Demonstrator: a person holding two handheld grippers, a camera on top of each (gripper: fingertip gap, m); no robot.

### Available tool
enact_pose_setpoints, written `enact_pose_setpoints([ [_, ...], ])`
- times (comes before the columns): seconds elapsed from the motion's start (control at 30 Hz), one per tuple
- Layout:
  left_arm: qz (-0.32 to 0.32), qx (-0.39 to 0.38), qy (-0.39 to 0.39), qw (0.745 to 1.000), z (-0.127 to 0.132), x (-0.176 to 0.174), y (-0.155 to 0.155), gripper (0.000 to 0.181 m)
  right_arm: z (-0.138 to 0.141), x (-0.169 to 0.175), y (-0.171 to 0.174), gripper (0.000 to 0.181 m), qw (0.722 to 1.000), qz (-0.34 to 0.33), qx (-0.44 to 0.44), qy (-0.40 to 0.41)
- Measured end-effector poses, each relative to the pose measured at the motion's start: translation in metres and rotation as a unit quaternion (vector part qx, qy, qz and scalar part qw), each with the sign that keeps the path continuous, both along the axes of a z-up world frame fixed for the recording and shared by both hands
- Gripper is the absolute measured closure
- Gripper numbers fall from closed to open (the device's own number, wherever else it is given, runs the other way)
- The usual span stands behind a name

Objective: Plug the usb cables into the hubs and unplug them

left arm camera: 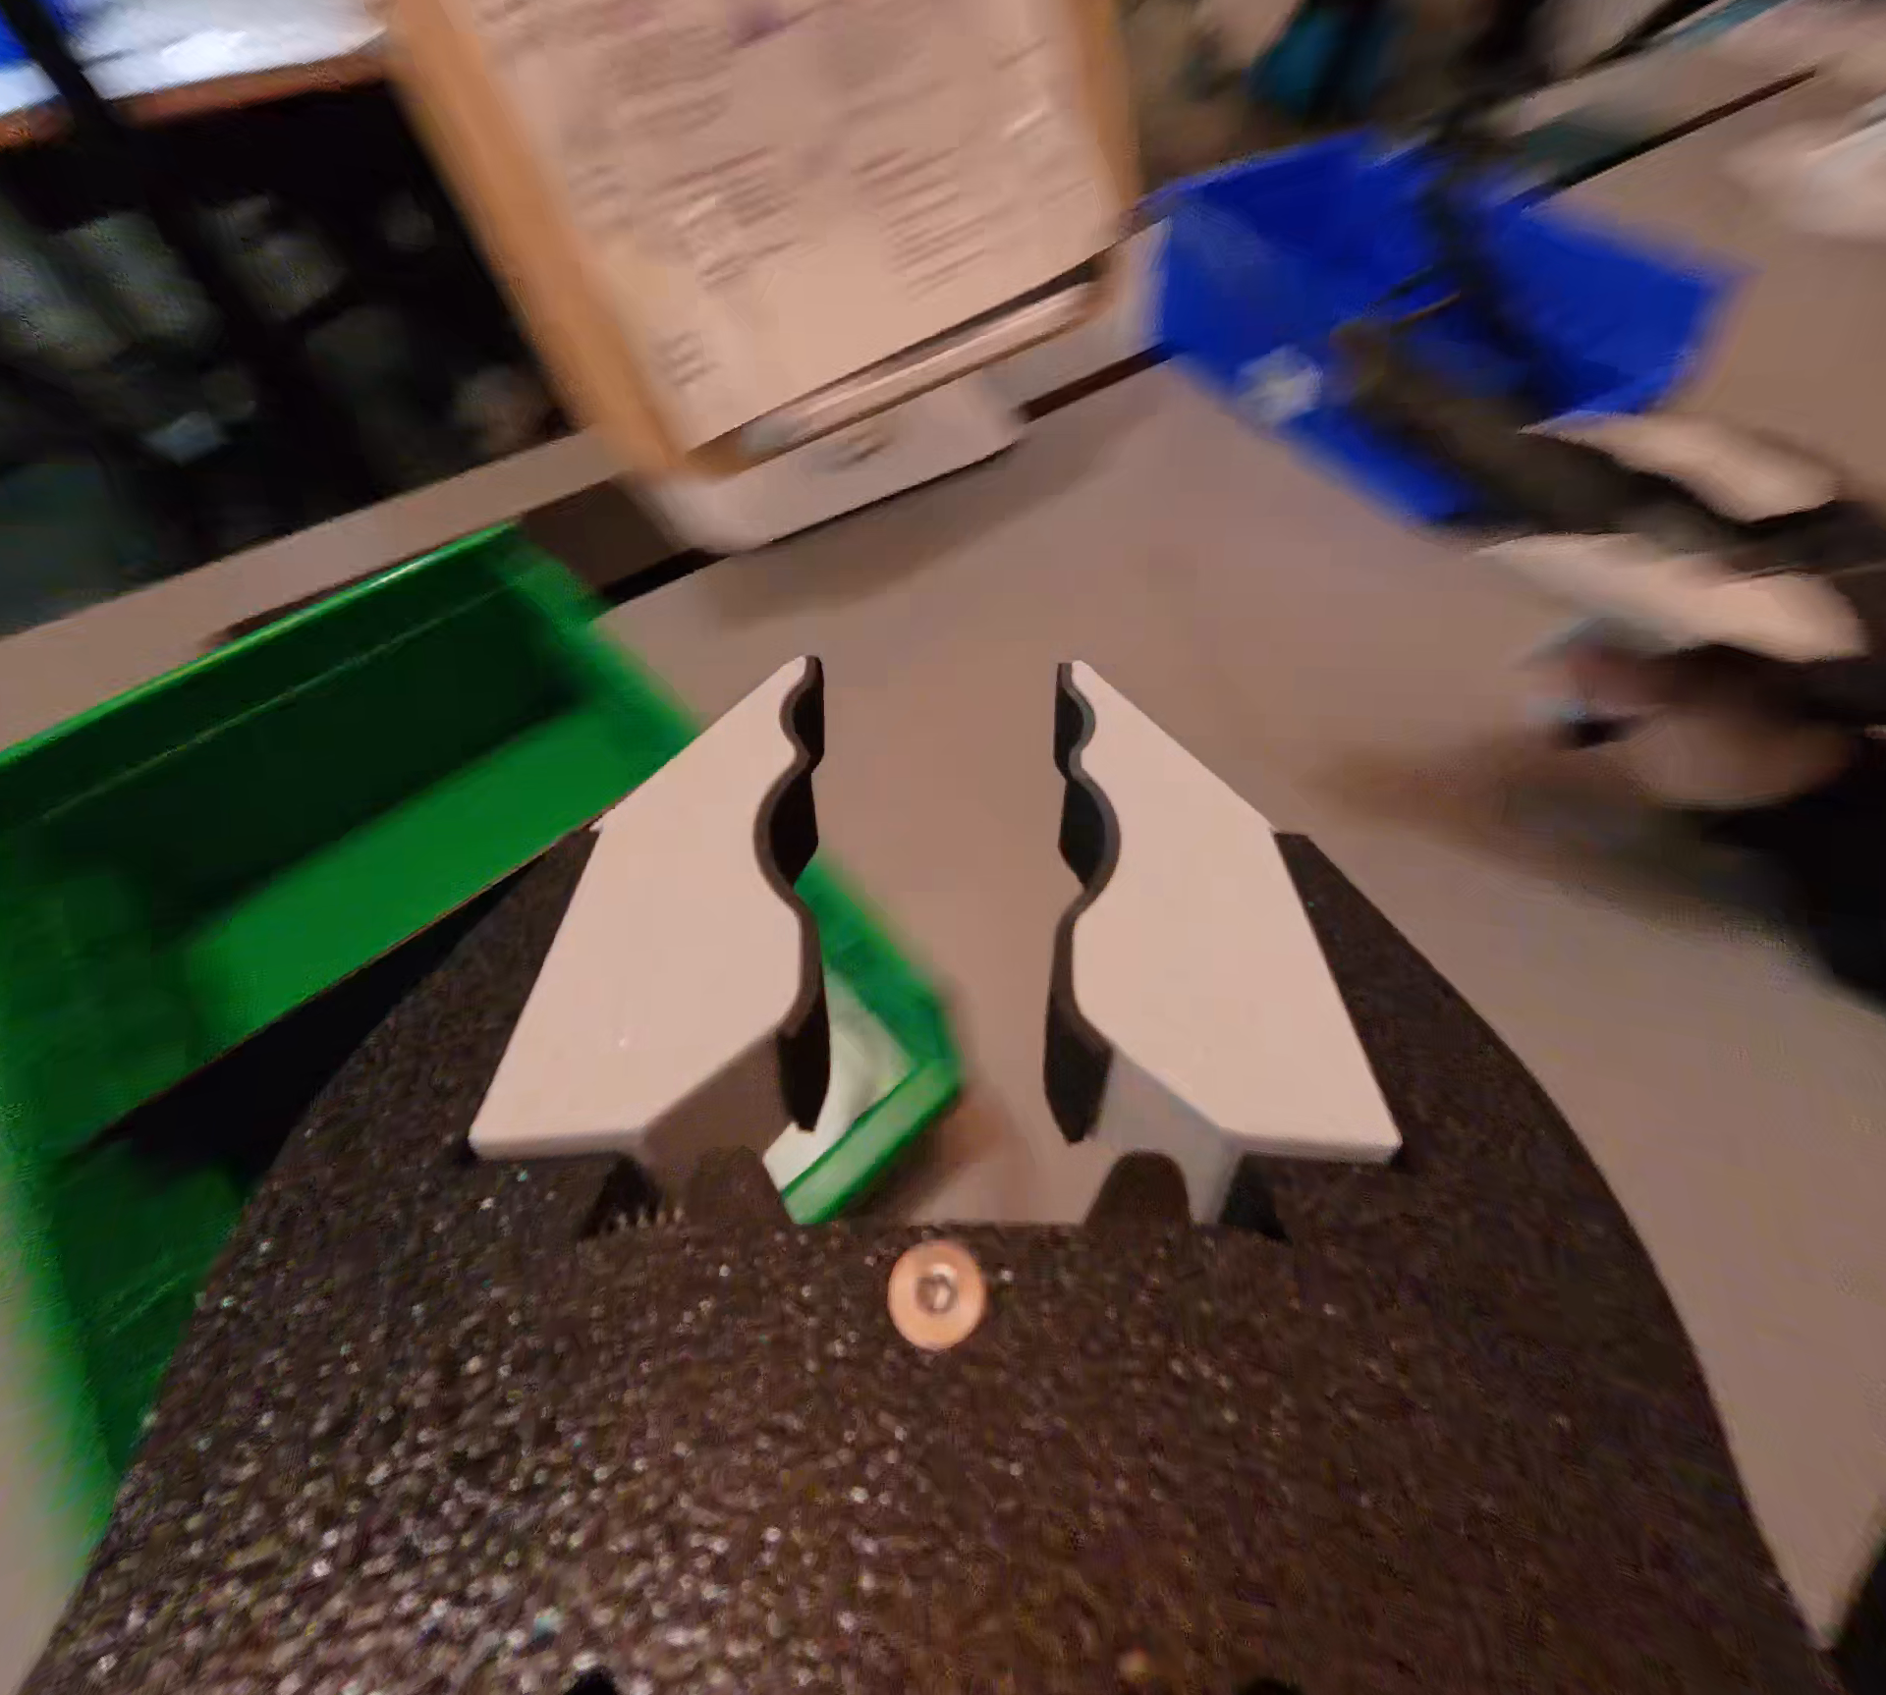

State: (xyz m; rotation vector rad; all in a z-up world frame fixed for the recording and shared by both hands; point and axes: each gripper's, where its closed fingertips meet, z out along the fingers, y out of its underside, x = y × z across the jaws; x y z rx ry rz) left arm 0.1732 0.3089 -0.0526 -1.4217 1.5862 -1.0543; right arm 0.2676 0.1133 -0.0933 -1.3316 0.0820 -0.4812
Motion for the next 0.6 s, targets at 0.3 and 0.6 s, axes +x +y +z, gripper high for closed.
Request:
enact_pose_setpoints([
  [0.3,0.156,-0.117,0.304,0.933,-0.147,-0.012,0.100,0.120,-0.004,0.005,-0.001,0.135,1.000,-0.009,-0.010,0.004],
  [0.6,0.282,-0.123,0.384,0.870,-0.195,-0.006,0.122,0.122,-0.005,0.002,0.000,0.135,1.000,0.004,-0.012,0.007],
])
